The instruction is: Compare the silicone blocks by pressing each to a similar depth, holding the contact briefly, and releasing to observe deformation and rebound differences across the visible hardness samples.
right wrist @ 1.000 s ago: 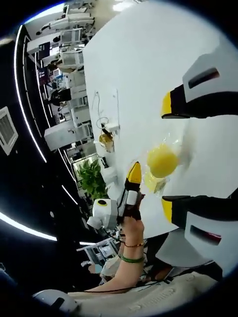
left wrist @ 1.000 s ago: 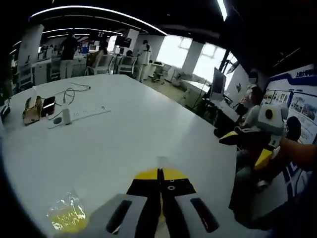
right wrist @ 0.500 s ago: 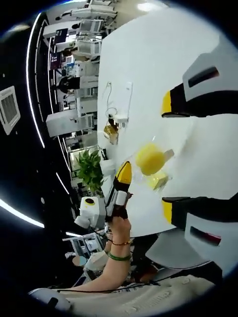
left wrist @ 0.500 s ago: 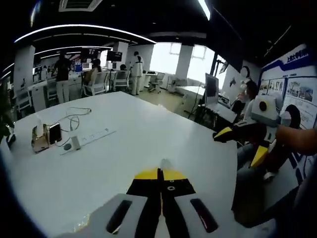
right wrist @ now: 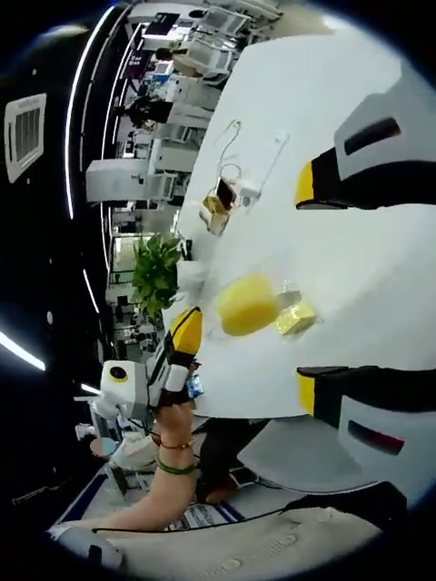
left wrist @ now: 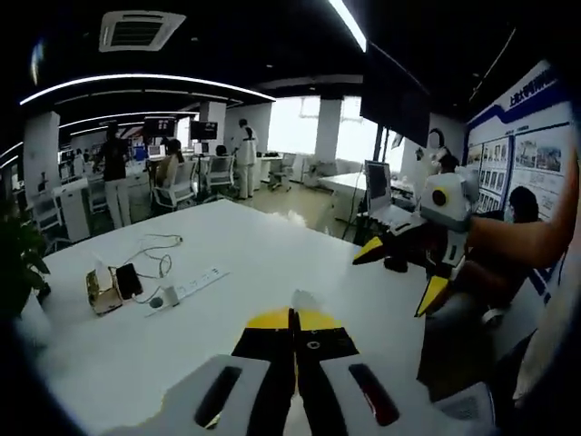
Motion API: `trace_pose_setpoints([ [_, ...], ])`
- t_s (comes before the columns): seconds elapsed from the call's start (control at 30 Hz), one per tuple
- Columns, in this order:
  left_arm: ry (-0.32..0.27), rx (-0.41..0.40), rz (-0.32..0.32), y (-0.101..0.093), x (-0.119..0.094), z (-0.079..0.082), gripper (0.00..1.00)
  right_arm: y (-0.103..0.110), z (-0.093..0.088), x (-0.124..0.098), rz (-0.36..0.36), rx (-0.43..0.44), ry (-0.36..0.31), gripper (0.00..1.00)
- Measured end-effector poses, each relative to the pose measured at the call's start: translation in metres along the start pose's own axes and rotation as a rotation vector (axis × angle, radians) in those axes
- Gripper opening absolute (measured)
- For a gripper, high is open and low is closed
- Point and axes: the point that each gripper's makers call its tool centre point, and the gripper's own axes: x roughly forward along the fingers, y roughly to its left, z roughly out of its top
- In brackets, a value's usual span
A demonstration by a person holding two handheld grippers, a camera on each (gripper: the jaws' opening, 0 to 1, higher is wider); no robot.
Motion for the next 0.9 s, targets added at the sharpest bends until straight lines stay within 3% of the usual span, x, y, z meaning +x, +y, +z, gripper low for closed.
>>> trace_pose_setpoints([
  [0.37, -0.042, 0.015, -0.049, 0.007, -0.037, 0.028, 0.00, 0.012, 0.044, 0.036, 0.124, -0.138, 0.044, 0.67],
  [0.67, -0.057, 0.023, -0.086, 0.004, -0.047, 0.047, 0.00, 0.022, 0.069, 0.060, 0.214, -0.212, 0.071, 0.64],
  [0.9, -0.048, 0.049, -0.098, 0.003, -0.046, 0.052, 0.00, 0.031, 0.081, 0.075, 0.252, -0.251, 0.075, 0.64],
])
